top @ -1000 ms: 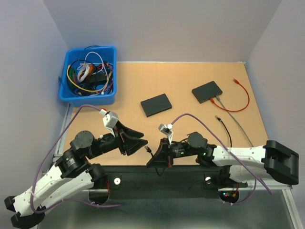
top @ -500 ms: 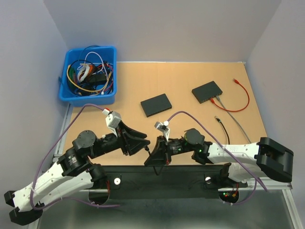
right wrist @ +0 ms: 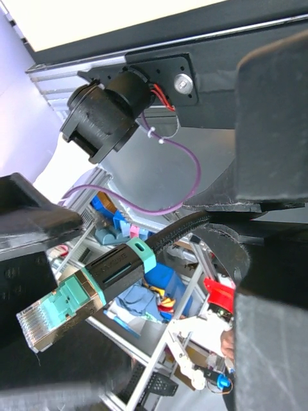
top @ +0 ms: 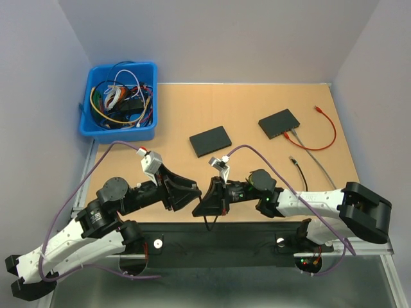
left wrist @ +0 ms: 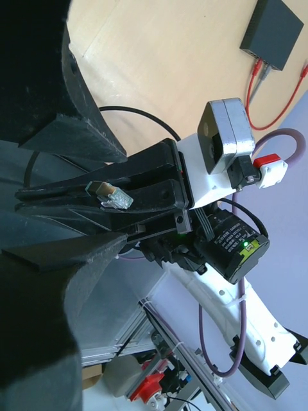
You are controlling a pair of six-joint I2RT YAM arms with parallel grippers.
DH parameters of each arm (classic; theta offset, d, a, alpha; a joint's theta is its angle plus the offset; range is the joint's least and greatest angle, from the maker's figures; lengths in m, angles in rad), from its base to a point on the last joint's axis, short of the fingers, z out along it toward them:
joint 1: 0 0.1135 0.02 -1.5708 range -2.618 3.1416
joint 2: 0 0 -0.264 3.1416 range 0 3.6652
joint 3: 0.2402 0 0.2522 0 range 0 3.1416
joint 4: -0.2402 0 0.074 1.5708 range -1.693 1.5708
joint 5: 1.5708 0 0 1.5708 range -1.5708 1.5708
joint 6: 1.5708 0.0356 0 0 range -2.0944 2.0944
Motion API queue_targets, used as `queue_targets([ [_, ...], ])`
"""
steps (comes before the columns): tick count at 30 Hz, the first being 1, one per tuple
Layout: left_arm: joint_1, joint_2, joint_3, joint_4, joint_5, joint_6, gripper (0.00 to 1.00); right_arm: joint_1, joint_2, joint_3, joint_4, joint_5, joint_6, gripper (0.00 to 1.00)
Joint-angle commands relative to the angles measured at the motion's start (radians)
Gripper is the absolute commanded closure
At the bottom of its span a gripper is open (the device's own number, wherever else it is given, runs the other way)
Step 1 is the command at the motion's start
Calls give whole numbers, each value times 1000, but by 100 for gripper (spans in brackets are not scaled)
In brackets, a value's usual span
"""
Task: Insert the plug into the switch port
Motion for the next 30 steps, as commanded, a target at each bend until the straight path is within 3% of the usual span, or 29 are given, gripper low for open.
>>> queue_targets([
  [1, -7, -8, 6, 33, -17, 6, 44, -7, 3, 32, 103, -13, 20, 100],
  [10, -7, -11, 8, 28, -37, 6, 54, -9, 71, 29, 174, -46, 69, 100],
  [18, -9, -8, 8, 22, -50, 5, 85, -9, 71, 29, 189, -37, 74, 99],
  [23, -15, -6, 8, 21, -56, 3, 92, -18, 52, 44, 189, -33, 84, 99],
  [25, -16, -5, 6, 14, -69, 1, 96, -23, 49, 46, 188, -31, 86, 91],
  [26, -18, -3, 6, 11, -77, -2, 97, -24, 46, 49, 186, -36, 85, 79],
  [27, -19, -3, 11, -1, -99, -6, 98, -33, 33, 49, 182, -40, 81, 50],
  [28, -18, 0, 12, -12, -115, -12, 99, -40, 19, 46, 175, -42, 78, 42],
  [30, -19, 6, 22, -44, -154, -25, 100, -55, -23, 32, 125, -28, 45, 37],
])
